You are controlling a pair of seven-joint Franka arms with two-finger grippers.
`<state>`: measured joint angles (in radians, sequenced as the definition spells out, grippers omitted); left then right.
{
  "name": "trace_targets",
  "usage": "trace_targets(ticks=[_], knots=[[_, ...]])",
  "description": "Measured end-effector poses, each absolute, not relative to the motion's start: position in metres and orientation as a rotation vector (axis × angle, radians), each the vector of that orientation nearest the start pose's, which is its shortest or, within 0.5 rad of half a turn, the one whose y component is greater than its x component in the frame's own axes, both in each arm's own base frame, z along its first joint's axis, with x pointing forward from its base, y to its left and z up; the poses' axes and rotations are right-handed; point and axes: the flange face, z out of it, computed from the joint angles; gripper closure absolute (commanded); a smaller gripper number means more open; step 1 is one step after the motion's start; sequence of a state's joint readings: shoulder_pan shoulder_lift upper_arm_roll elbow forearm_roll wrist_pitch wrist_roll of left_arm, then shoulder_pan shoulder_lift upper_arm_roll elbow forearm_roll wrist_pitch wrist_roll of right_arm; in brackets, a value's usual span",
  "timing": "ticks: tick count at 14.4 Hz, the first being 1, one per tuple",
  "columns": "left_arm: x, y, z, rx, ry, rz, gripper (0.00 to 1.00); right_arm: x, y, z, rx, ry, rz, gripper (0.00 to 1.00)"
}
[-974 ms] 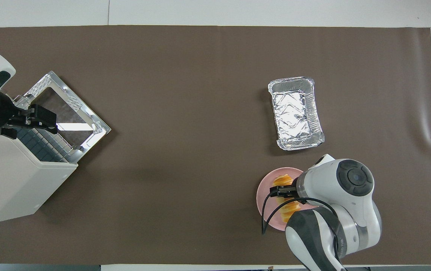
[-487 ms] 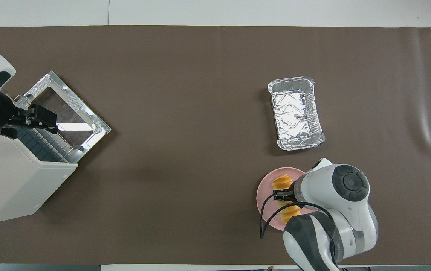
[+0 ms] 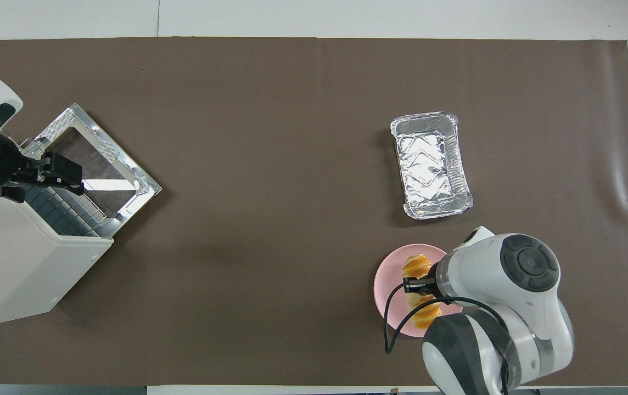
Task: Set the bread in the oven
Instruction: 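Lift the bread rolls and carry them over the foil tray, then lower the bread rolls into the foil tray and release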
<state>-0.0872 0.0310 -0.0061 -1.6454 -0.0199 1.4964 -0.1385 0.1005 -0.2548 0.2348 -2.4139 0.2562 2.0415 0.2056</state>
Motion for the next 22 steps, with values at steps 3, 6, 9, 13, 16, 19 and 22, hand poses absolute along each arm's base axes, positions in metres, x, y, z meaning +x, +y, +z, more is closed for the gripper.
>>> trace_targets(ticks=[3, 6, 9, 13, 16, 19, 22], knots=[[0.548, -0.053, 0.567, -3.127, -0.071, 0.284, 0.0, 0.462, 0.135, 0.451, -2.972, 0.1, 0.125, 1.0], [0.548, -0.053, 0.567, -3.127, -0.071, 0.284, 0.0, 0.522, 0.118, 0.476, -2.974, 0.061, 0.02, 1.0], [0.548, -0.053, 0.567, -3.127, -0.071, 0.284, 0.0, 0.575, 0.114, 0.466, -2.996, 0.018, -0.009, 1.0], [0.548, -0.053, 0.567, -3.127, -0.071, 0.284, 0.0, 0.613, 0.117, 0.422, -2.997, -0.033, -0.064, 1.0], [0.548, -0.053, 0.567, -3.127, -0.071, 0.284, 0.0, 0.619, 0.123, 0.399, -2.99, -0.045, -0.042, 1.0], [0.548, -0.053, 0.567, -3.127, -0.071, 0.284, 0.0, 0.617, 0.132, 0.377, -2.99, -0.068, 0.015, 1.0], [0.548, -0.053, 0.567, -3.127, -0.071, 0.284, 0.0, 0.615, 0.132, 0.355, -2.989, -0.106, 0.057, 1.0]])
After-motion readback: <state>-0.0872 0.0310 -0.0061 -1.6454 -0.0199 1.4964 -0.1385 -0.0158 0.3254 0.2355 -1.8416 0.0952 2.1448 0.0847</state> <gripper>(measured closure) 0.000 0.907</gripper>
